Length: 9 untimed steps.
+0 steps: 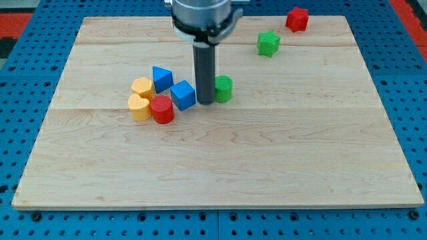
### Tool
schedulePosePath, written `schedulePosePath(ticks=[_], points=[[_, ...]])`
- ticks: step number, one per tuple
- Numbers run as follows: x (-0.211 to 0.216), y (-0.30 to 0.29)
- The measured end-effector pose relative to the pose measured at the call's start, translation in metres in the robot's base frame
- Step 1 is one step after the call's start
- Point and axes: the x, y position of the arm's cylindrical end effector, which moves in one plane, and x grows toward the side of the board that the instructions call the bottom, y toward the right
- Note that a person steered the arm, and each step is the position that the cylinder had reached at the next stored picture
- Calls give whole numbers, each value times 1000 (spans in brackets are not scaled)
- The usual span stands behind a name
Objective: Move the yellow towards the top side of the board
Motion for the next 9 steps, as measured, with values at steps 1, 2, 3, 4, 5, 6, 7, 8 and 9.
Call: schedulePosePath(ticks=[1,2,3,4,5,6,7,8,9], points=[[1,41],[-29,47],[-47,46],[-12,33],[-20,-11],[-36,-12],[-58,5],[-56,12],[-19,7]])
